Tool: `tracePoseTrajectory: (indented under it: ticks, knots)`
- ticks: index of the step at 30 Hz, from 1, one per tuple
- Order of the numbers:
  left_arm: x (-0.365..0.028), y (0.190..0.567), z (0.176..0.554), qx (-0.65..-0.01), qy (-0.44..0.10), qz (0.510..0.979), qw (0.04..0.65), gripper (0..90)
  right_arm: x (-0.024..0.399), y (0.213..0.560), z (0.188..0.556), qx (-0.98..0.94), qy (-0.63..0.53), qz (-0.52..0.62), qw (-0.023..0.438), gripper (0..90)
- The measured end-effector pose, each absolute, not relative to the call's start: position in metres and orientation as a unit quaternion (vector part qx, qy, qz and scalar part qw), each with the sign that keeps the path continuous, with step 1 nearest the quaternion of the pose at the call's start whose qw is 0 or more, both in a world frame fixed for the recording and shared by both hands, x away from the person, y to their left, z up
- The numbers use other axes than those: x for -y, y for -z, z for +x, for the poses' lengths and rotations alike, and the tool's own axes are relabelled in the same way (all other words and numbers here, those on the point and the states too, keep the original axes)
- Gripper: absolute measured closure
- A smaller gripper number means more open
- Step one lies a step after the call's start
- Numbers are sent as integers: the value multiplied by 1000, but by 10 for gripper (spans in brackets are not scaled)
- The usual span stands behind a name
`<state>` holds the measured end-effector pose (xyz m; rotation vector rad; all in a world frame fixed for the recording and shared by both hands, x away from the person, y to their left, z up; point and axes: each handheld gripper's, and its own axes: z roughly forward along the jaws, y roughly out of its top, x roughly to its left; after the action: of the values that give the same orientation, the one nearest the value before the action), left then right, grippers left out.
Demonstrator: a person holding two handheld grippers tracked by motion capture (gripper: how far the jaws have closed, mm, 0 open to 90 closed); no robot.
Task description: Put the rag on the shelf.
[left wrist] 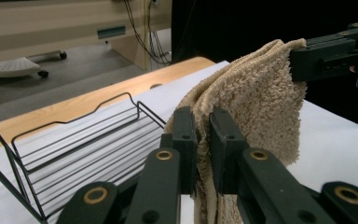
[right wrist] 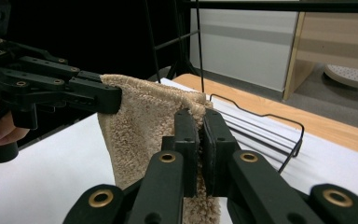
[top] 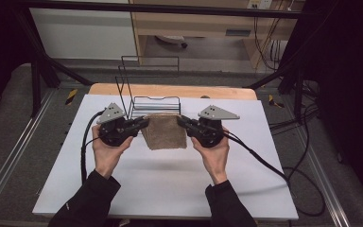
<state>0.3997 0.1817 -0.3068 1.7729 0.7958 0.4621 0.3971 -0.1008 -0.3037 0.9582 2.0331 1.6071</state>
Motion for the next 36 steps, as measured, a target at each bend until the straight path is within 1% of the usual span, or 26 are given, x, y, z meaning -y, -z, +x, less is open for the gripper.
tracePoseTrajectory:
  ticks: [23, 36]
  knots:
    - [-194, 278, 411, -334, -226, 717, 568, 814, 85, 275, 412, -704, -593, 324, 217, 861]
    - [-199, 254, 419, -329, -242, 702, 584, 815, 79, 249, 421, -693, -604, 313, 238, 862]
